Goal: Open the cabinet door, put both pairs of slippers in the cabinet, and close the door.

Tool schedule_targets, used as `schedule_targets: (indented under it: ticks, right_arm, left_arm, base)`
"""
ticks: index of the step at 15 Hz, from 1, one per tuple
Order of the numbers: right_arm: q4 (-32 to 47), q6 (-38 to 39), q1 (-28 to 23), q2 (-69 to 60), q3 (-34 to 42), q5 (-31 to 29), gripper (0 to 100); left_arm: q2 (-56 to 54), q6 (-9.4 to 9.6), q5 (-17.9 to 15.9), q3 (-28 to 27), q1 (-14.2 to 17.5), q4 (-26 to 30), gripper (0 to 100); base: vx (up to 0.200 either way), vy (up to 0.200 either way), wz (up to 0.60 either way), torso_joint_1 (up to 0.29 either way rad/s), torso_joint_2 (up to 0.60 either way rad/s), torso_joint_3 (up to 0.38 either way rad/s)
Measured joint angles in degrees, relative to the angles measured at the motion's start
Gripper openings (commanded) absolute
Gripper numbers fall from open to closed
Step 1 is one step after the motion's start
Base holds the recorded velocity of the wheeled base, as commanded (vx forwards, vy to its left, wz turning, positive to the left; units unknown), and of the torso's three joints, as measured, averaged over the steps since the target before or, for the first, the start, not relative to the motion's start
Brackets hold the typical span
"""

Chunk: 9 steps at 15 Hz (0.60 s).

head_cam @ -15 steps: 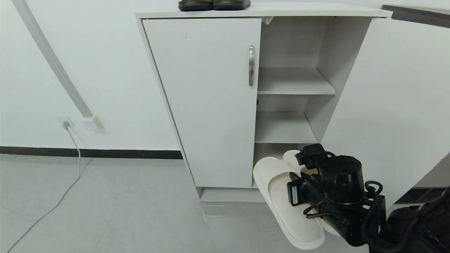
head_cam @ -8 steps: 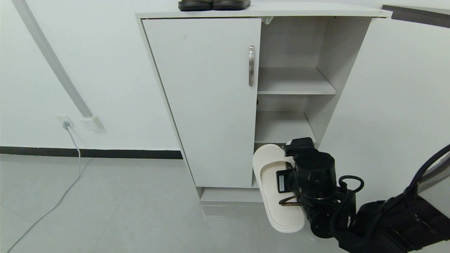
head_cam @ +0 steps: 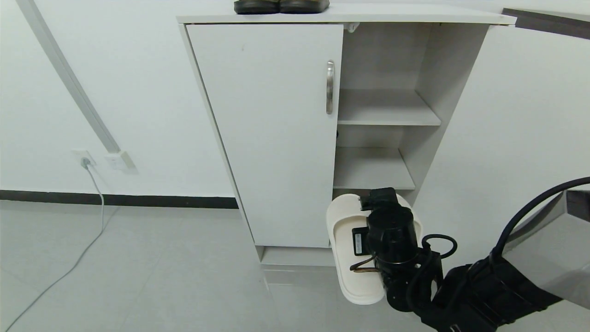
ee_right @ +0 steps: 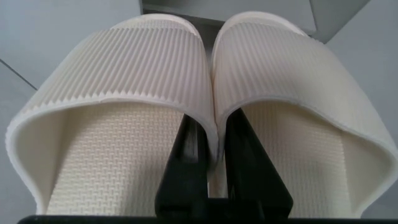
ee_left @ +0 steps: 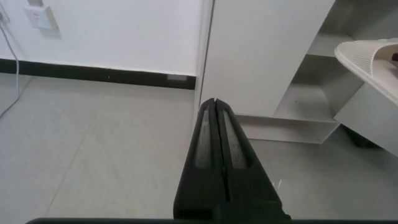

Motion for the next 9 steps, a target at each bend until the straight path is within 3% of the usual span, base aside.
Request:
schedule_targets:
  ticks: [3,9]
  right_arm:
    - [0.0,0.1,-0.1,0.2,0.1,0.1,0]
    - [-3.5,0.1,0.3,2.7,-1.2,1.5,0]
  left_arm:
    - [0.0,0.05,0.0,0.0,0.0,0.0,0]
    - [0.1,0.0,0.0,0.0,0.0,0.0,0]
  base:
    - [0.0,-0.2,0.0,0.006,0.0,0.002]
    - [0.0,0.0,0.0,0.0,0.0,0.0]
